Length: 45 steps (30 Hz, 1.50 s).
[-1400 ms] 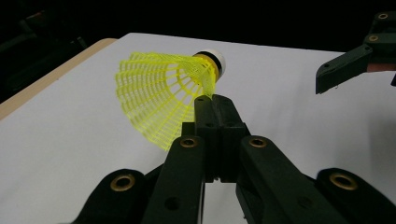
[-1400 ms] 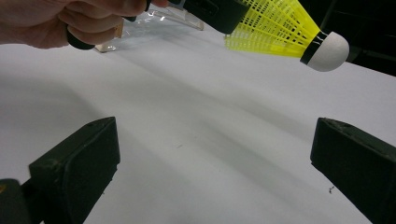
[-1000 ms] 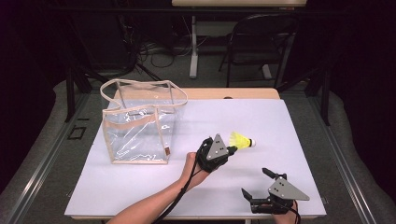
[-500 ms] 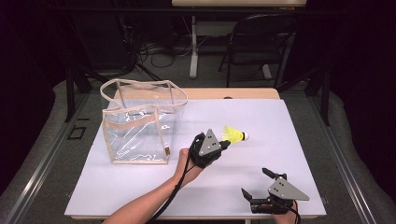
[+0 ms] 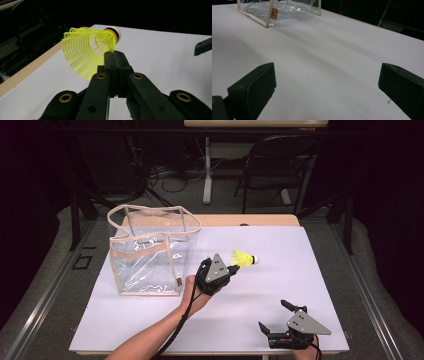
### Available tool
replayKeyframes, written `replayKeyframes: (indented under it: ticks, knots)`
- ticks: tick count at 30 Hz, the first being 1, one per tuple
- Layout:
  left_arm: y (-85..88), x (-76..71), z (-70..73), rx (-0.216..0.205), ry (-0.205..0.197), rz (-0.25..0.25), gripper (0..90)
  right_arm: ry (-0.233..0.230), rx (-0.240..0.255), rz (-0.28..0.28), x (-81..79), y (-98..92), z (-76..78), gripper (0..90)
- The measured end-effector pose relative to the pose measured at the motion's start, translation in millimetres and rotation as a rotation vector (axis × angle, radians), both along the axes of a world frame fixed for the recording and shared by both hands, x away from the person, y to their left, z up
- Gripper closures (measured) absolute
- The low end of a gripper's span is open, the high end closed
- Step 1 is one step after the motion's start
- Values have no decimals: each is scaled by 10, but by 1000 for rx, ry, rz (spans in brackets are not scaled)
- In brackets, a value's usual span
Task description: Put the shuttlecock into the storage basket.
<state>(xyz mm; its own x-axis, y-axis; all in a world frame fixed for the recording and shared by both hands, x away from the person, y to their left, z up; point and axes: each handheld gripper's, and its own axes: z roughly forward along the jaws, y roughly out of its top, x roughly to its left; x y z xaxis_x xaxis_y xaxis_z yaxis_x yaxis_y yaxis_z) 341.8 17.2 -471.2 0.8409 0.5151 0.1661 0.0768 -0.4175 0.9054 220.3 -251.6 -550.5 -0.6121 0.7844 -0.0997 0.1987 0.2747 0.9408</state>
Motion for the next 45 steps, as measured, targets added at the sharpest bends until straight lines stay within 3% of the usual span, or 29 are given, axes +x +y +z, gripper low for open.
replayKeyframes:
  ticks: [45]
  knots:
    - [414,142,220,-38,-46,105,900,4,-2,-2,1,7,-3,11]
